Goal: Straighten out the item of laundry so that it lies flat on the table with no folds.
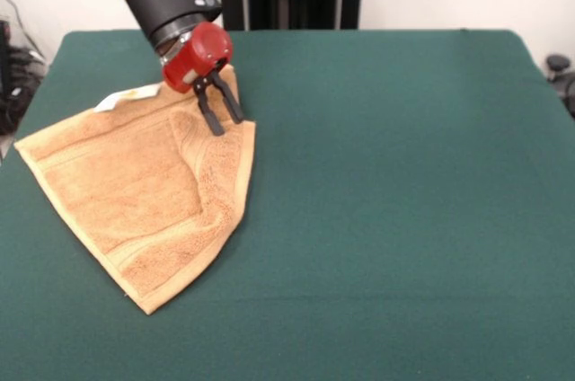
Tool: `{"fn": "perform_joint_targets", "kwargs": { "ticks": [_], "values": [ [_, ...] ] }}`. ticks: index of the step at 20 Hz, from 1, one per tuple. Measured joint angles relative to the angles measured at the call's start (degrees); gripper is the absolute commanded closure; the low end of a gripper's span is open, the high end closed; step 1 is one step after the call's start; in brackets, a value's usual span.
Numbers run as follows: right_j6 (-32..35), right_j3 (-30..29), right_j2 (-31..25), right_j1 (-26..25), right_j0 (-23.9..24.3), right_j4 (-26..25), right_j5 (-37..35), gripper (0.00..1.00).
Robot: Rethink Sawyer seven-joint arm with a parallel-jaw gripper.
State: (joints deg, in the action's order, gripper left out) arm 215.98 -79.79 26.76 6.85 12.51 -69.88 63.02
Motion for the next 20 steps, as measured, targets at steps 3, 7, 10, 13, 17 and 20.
{"fn": "perform_joint_targets", "kwargs": {
  "ticks": [3, 7, 10, 13, 17, 20],
  "values": [
    [0.0, -0.7, -0.3, 0.0, 0.6, 1.9, 0.4, 0.0],
    [0.0, -1.2, -1.4, 0.0, 1.2, 3.8, 0.9, 0.0],
    [0.0, -1.4, -2.1, 0.0, 1.3, 5.1, 1.4, 0.0],
    [0.0, -1.4, -2.4, -0.1, 1.1, 5.4, 1.7, 0.0],
    [0.0, -1.1, -2.5, -0.1, 0.4, 4.3, 2.1, 0.0],
    [0.0, -0.2, -2.5, -0.1, -0.6, 1.7, 2.1, 0.0]
  ]
}}
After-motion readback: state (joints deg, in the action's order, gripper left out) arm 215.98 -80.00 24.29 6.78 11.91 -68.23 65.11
